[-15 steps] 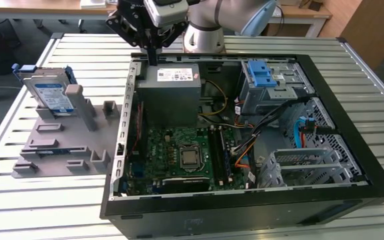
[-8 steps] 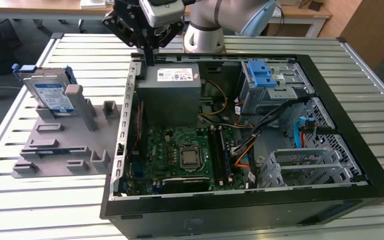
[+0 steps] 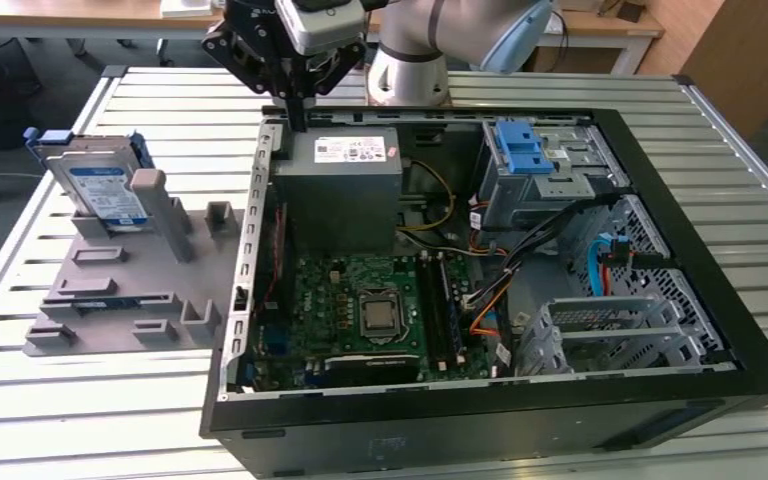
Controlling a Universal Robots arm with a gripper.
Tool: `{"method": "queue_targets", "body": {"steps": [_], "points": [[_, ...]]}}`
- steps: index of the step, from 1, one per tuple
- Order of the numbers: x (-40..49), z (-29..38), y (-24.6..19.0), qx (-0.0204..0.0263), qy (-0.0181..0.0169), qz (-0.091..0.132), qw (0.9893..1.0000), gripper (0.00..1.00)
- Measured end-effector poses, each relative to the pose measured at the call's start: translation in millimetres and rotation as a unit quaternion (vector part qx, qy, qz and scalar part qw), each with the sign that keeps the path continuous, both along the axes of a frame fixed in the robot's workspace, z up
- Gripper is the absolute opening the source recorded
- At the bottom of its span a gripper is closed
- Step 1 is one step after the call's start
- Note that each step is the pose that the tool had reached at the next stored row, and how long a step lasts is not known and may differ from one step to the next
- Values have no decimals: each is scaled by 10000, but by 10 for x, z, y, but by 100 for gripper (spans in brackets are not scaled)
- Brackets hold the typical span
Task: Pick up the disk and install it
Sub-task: 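Reach for the disk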
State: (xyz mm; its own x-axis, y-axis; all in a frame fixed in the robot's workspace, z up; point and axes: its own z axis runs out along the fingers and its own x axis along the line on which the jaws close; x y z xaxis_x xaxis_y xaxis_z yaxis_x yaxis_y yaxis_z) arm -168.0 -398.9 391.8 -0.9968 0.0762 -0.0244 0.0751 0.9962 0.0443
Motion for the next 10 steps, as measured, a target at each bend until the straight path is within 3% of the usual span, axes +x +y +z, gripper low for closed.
{"method": "queue_targets", "body": {"steps": [10], "points": [[-31,-3,0,0,0,0,10000,11]]}}
